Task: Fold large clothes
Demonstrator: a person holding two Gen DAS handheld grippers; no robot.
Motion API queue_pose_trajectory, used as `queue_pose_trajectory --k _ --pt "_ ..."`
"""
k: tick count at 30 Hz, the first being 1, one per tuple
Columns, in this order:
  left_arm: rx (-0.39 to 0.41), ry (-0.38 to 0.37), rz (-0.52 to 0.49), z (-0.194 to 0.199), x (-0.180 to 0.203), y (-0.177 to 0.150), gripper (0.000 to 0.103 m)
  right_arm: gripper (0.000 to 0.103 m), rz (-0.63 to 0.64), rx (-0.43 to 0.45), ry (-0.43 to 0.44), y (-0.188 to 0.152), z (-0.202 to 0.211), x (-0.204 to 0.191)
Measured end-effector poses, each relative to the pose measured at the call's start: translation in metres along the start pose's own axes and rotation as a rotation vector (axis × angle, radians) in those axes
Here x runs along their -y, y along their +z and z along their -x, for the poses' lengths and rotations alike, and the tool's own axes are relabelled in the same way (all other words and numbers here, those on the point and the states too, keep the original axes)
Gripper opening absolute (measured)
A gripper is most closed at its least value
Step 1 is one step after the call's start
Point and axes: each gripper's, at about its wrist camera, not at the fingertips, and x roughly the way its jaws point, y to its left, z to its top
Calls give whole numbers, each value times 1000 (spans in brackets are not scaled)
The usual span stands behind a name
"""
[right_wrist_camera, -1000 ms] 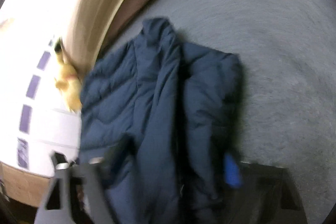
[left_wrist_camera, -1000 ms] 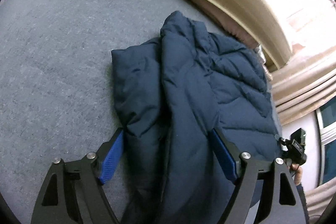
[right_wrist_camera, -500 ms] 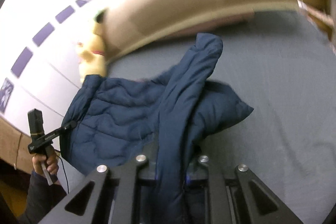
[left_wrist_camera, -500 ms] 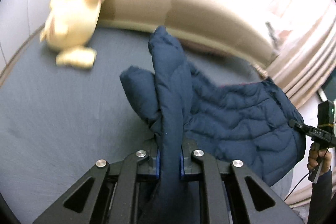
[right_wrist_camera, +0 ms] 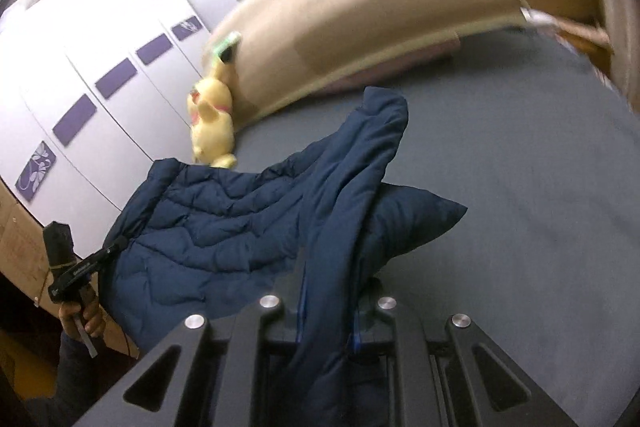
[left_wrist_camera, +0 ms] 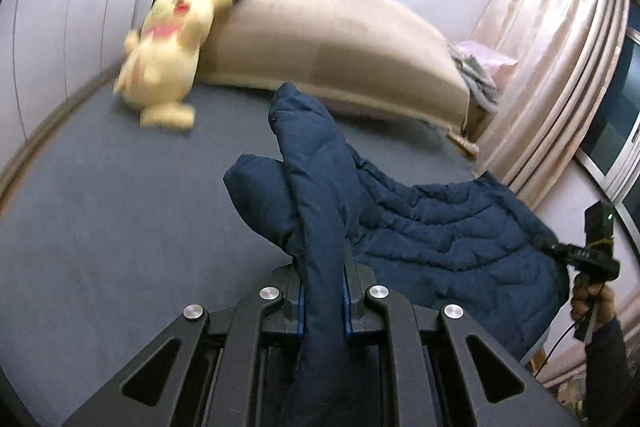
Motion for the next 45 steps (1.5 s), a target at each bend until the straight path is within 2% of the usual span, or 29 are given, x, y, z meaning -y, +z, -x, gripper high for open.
queue_pose_trajectory --k 2,3,4,5,6,7,9,11,13,16,19,21,24,26,27,29,32,34,37,41,45 --pt "-47 36 2 -22 -13 -38 15 17 -70 -42 11 -39 -21 29" --pt "-79 68 14 -38 -22 -59 16 19 -89 -60 -13 -56 -30 41" --pt "-119 89 43 -51 -34 -77 23 26 -120 -87 -53 -76 -44 55" --pt "-144 91 67 -57 -42 -88 37 33 -173 -115 -63 -91 -55 69" --pt "-150 92 101 -59 -52 -97 45 61 -228 -126 -78 -105 -62 84" --pt "-144 94 129 -55 -58 -99 54 77 -251 -117 -108 -110 -60 91" --pt "-149 83 162 -42 -65 -89 55 77 -282 -80 -124 -110 -45 100" --pt "-135 111 128 -28 -63 -71 55 77 -286 -40 -169 -99 -23 106" --pt "-77 176 76 -14 -58 -49 58 77 -253 10 -219 -76 -7 98" --pt "-29 176 32 -18 -46 -18 62 78 -213 22 -211 -45 -10 84" --pt "-60 146 -43 -51 -11 -6 62 78 -136 -6 -185 -29 -31 54" --pt "-93 159 -100 -77 18 -6 62 78 -87 -44 -170 -25 -57 34" --pt "-141 237 -166 -126 59 -2 62 78 38 -96 -277 -20 -104 -2" --pt "-157 270 -219 -150 79 2 62 78 80 -111 -298 -14 -124 -19" --pt "-164 312 -249 -163 88 4 62 78 115 -129 -321 -11 -139 -28" --pt "-175 369 -277 -182 95 7 62 78 153 -130 -371 -8 -159 -39" --pt "-220 431 -256 -206 89 5 63 78 162 -166 -417 0 -193 -43" --pt "-277 457 -276 -224 86 1 65 83 161 -204 -460 3 -212 -39" --pt "-302 491 -289 -240 84 0 69 88 184 -240 -519 4 -232 -37" --pt "-310 488 -277 -237 83 5 72 88 160 -248 -509 10 -228 -34" --pt "-243 475 -212 -190 85 4 71 89 129 -118 -471 4 -166 -43"
